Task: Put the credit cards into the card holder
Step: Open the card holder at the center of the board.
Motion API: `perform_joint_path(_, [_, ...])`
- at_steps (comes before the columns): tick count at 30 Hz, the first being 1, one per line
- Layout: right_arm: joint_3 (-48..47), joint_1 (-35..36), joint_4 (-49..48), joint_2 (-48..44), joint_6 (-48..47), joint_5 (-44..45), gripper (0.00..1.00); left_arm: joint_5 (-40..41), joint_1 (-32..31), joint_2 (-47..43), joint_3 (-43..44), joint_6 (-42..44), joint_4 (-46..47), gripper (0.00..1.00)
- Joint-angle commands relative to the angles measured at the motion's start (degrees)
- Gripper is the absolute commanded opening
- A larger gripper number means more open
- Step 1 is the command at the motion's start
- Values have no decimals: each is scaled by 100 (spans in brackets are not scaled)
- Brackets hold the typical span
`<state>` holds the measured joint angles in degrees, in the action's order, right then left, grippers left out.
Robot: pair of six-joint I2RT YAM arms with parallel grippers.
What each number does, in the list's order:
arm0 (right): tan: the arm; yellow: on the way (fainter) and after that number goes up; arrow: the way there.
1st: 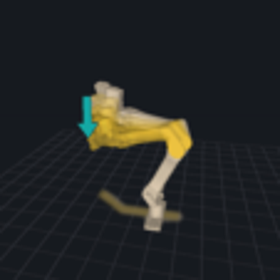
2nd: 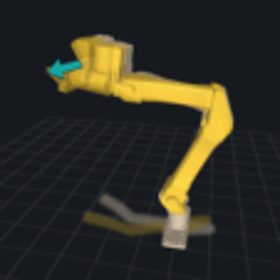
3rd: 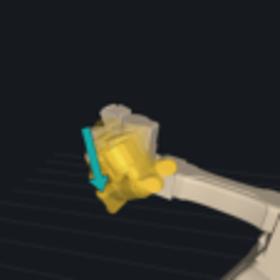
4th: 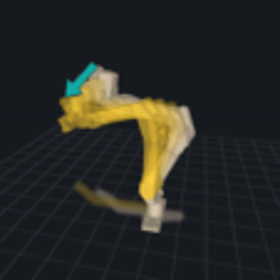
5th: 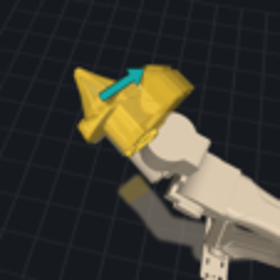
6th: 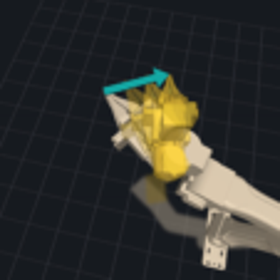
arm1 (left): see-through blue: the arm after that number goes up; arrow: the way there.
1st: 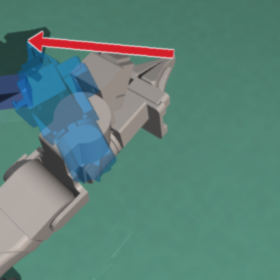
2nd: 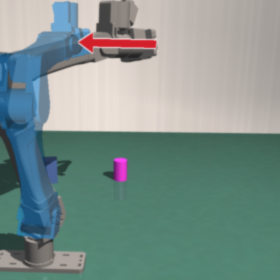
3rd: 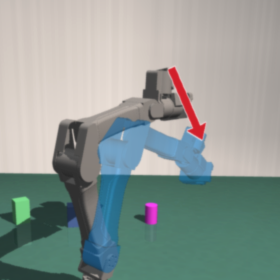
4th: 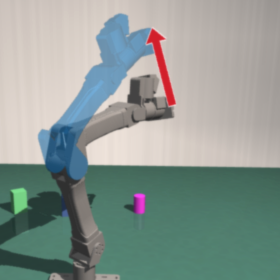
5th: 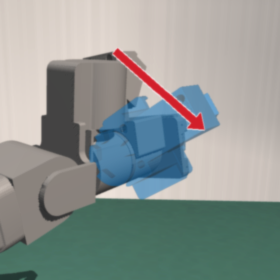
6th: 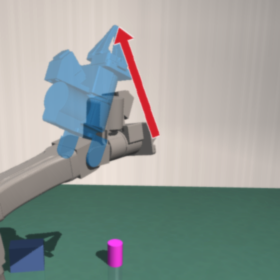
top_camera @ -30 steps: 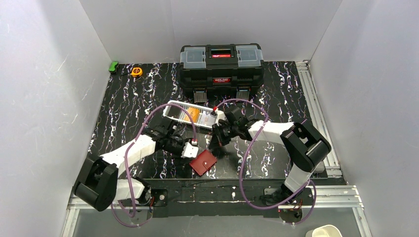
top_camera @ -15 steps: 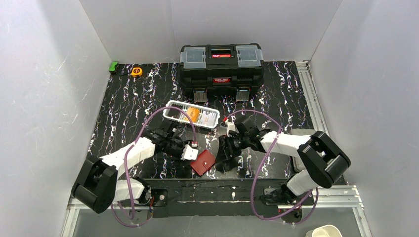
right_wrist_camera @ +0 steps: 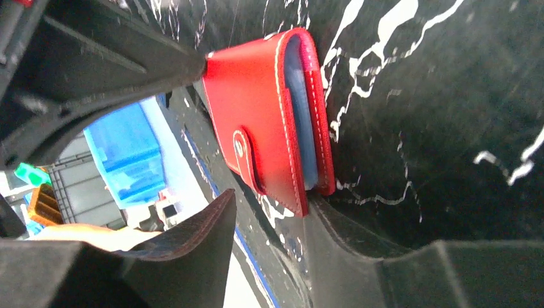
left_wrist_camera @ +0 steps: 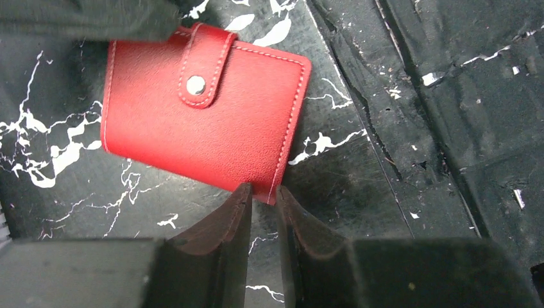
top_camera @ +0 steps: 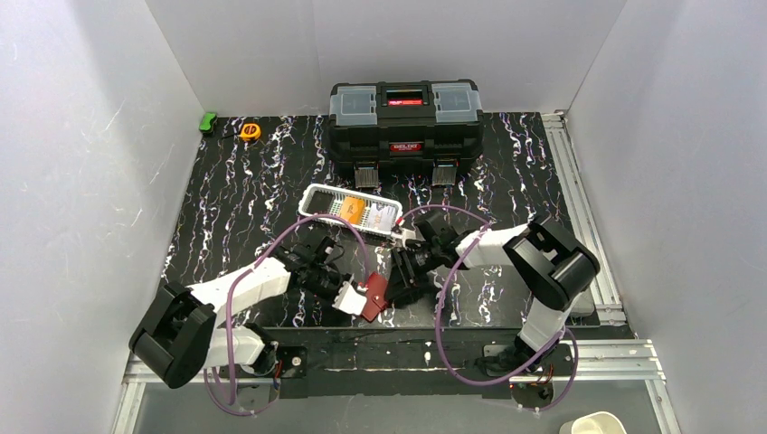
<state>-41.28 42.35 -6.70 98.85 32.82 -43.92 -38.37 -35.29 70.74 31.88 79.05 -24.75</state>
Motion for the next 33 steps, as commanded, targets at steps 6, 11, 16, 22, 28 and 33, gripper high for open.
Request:
perform_joint_path(6, [-697, -8, -44, 341, -87, 74, 32, -20, -379, -178, -6, -304, -264, 18])
perform_joint_path(11, [-667, -7, -172, 293, -93, 94, 18, 9, -426, -184, -19, -318, -268, 18])
perform_joint_path(16, [-451, -9, -445, 28, -156, 130, 1, 261, -426, -218, 188, -1260, 30, 40])
perform_joint_path(22, [-104, 50, -346, -741, -814, 531, 1, 4, 11, -746, 717, -2816, -90, 82])
perform_joint_path(28, [-110, 488, 152, -1401, -1919, 1233, 1, -546, 365, -1312, 721, -3947, 496, 94])
perform_joint_path(33, [-82, 770, 212, -1976, -2486, 1621, 1, -1037, 543, -985, 1078, -4366, 511, 98])
